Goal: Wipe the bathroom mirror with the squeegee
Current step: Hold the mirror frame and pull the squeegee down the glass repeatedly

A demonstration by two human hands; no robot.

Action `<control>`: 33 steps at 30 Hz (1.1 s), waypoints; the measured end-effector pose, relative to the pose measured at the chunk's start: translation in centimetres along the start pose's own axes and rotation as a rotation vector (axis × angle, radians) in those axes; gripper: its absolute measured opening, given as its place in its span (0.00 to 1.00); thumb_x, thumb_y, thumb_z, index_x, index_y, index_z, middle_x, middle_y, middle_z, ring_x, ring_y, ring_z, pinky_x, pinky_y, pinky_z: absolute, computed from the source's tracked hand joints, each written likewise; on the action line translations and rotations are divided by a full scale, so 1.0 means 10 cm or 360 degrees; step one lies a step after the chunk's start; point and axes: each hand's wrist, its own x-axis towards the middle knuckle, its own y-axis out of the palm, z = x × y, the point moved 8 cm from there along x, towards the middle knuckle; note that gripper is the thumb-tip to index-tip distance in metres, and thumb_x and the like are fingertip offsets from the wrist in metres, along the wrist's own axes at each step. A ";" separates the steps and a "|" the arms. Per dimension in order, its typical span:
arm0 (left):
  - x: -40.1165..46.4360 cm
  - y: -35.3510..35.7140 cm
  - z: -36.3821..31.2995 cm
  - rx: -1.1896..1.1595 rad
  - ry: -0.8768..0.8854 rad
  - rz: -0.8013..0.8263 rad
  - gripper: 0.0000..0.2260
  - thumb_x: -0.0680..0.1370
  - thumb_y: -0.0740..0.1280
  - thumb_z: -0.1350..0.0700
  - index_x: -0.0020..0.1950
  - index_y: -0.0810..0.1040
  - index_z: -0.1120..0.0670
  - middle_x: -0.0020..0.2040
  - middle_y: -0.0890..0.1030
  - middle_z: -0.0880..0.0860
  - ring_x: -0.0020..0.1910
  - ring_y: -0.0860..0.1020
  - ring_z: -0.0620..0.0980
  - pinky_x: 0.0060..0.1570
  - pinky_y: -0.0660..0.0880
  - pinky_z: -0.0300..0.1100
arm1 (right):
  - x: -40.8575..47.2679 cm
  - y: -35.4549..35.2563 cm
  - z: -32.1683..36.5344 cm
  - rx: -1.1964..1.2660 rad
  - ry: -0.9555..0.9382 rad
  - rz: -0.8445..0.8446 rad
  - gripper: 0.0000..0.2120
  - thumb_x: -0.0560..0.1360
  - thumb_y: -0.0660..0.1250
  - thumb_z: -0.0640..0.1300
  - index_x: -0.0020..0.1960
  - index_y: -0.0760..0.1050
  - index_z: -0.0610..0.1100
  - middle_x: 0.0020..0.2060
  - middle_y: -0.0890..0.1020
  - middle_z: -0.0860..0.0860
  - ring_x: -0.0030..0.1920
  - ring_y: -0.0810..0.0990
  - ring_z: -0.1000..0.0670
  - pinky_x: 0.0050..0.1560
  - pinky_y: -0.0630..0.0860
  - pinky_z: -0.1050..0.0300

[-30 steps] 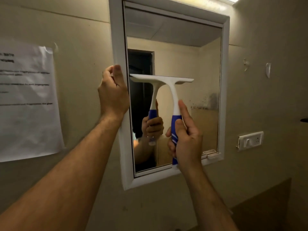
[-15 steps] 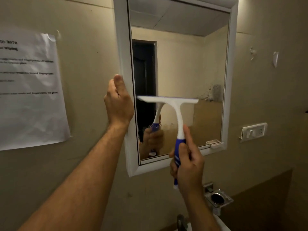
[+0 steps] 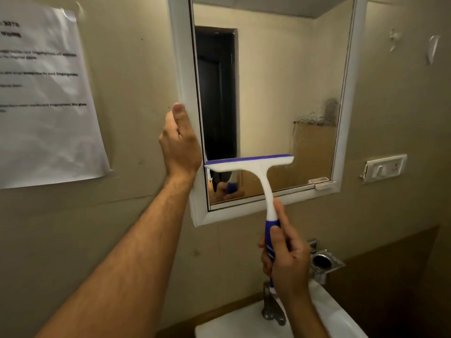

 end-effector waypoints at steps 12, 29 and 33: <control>-0.06 0.05 0.01 -0.0003 -0.0059 0.0223 0.23 0.82 0.45 0.41 0.67 0.70 0.50 0.50 0.72 0.37 0.43 0.70 0.22 0.42 0.65 0.16 | 0.13 0.10 0.15 -0.0113 -0.0034 0.0023 0.17 0.75 0.58 0.56 0.58 0.68 0.78 0.40 0.79 0.51 0.28 0.72 0.56 0.25 0.70 0.64; -0.07 0.03 0.19 0.0209 -0.0137 0.0157 0.24 0.82 0.50 0.40 0.30 0.59 0.51 0.28 0.64 0.49 0.25 0.60 0.41 0.23 0.59 0.31 | 0.13 0.08 0.06 -0.0200 -0.0077 0.0062 0.21 0.78 0.55 0.54 0.69 0.64 0.69 0.38 0.79 0.46 0.28 0.72 0.54 0.24 0.71 0.62; -0.07 0.03 0.20 0.0222 -0.0123 0.0138 0.23 0.82 0.49 0.39 0.32 0.59 0.51 0.30 0.65 0.50 0.28 0.62 0.43 0.26 0.61 0.32 | -0.19 -0.07 -0.25 -0.0210 0.0005 0.0068 0.21 0.76 0.57 0.52 0.64 0.66 0.73 0.39 0.78 0.52 0.31 0.72 0.55 0.28 0.72 0.66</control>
